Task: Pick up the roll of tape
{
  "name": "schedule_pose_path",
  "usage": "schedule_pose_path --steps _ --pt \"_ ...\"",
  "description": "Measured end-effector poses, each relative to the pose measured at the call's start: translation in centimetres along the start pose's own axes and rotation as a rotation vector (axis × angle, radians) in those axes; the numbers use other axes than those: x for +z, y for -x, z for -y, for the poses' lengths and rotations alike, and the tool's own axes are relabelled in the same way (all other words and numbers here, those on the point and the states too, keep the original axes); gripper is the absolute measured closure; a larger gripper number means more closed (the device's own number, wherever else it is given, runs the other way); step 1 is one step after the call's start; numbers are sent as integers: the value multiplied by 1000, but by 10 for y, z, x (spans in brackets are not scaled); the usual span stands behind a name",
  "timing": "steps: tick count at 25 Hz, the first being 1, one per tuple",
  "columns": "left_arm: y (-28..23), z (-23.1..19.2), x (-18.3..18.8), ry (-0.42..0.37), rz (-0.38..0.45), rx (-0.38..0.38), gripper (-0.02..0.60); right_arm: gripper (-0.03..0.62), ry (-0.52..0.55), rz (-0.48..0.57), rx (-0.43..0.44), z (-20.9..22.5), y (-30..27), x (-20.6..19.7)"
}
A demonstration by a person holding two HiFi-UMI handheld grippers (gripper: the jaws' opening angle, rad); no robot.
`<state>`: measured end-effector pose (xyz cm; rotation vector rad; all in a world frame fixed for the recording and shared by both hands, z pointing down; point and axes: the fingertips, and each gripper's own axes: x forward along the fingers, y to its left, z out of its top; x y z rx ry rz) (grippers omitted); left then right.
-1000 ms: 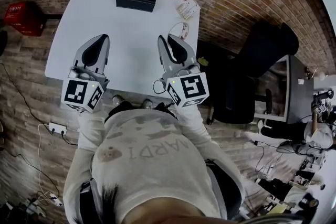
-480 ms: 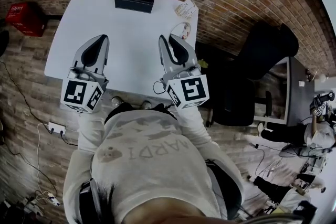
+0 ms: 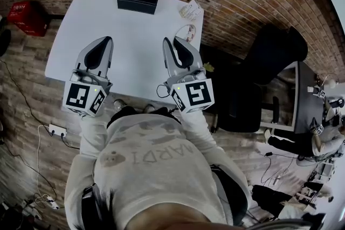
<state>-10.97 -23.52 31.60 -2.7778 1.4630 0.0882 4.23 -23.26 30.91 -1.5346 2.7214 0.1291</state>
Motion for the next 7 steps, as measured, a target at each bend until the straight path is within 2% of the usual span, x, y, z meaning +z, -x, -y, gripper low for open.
schedule_pose_path --steps 7 --pt "-1 1 -3 0 12 17 577 536 12 9 9 2 1 0"
